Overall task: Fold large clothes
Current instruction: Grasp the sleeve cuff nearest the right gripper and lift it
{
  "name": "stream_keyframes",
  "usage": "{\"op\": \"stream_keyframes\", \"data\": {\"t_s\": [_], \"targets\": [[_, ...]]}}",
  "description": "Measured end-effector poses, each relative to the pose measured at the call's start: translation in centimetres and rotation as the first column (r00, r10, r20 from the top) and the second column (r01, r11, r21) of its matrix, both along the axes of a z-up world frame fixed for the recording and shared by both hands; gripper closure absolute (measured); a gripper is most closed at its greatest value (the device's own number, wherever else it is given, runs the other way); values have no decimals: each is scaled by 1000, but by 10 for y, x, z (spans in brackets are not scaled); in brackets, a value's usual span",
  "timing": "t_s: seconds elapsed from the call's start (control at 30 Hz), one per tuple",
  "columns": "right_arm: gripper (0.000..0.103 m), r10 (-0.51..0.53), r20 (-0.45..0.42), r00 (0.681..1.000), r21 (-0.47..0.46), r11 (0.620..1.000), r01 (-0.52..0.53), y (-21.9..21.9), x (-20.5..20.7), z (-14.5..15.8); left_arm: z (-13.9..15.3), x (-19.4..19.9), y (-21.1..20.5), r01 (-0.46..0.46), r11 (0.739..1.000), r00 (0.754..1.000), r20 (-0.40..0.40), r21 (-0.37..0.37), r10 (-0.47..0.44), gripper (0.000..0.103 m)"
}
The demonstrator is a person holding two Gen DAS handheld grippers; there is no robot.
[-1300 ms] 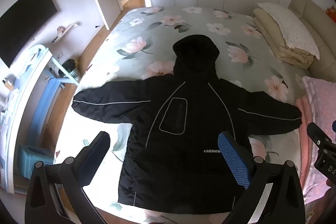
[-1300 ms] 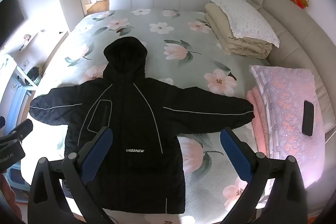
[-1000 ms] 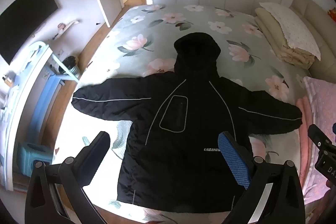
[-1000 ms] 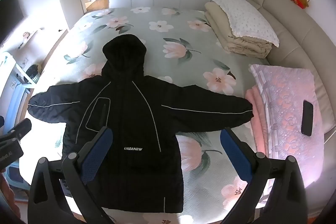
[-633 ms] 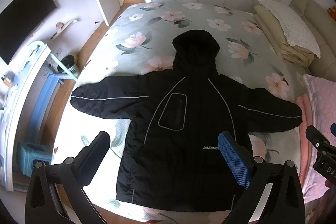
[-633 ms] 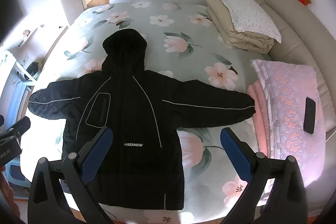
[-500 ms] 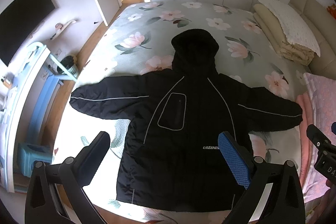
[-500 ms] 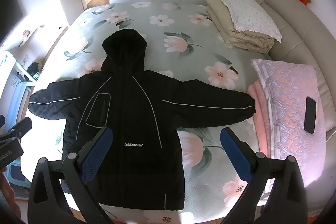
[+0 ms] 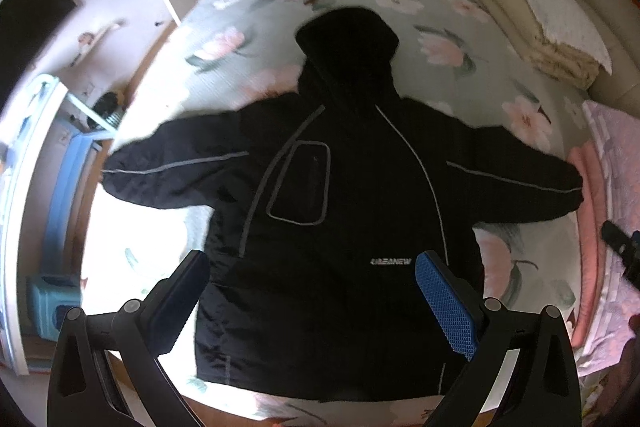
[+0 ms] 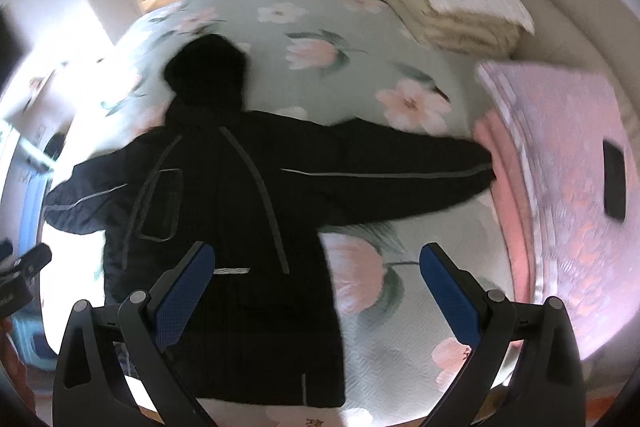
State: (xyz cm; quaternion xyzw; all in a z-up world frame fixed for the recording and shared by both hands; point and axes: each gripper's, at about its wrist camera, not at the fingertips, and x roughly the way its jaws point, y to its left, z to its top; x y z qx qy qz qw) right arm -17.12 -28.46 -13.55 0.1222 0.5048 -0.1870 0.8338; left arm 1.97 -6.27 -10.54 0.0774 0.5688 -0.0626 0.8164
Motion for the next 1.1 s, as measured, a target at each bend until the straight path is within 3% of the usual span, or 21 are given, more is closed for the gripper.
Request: {"op": "stream_keyframes", "data": {"t_s": [0.17, 0.33, 0.43, 0.53, 0.63, 0.97, 1.1], "targets": [[0, -209, 15, 978, 8, 978, 209, -107, -13, -64, -78, 18, -27, 7, 1000, 1000, -14, 20, -7, 1], [1, -443, 99, 891, 122, 894, 430, -227, -30, -138, -173, 46, -54, 4, 1000, 1000, 9, 19, -5, 1], [10, -512, 112, 851, 208, 850, 484, -279, -30, -182, -225, 59, -73, 22, 999, 999, 27, 27, -23, 1], [16, -558, 88, 825, 214, 820, 531, -322, -19, -227, -264, 72, -86, 29, 999, 999, 25, 29, -29, 1], [24, -567, 77, 820, 227, 811, 539, -345, -9, -253, -285, 80, -94, 33, 999, 999, 38, 37, -34, 1], [28, -594, 101, 798, 185, 800, 571, -394, 26, -295, -332, 91, -101, 14, 999, 999, 29, 52, -15, 1], [33, -560, 97, 823, 184, 822, 538, -394, 40, -300, -337, 89, -106, 10, 999, 999, 49, 48, -13, 0]]}}
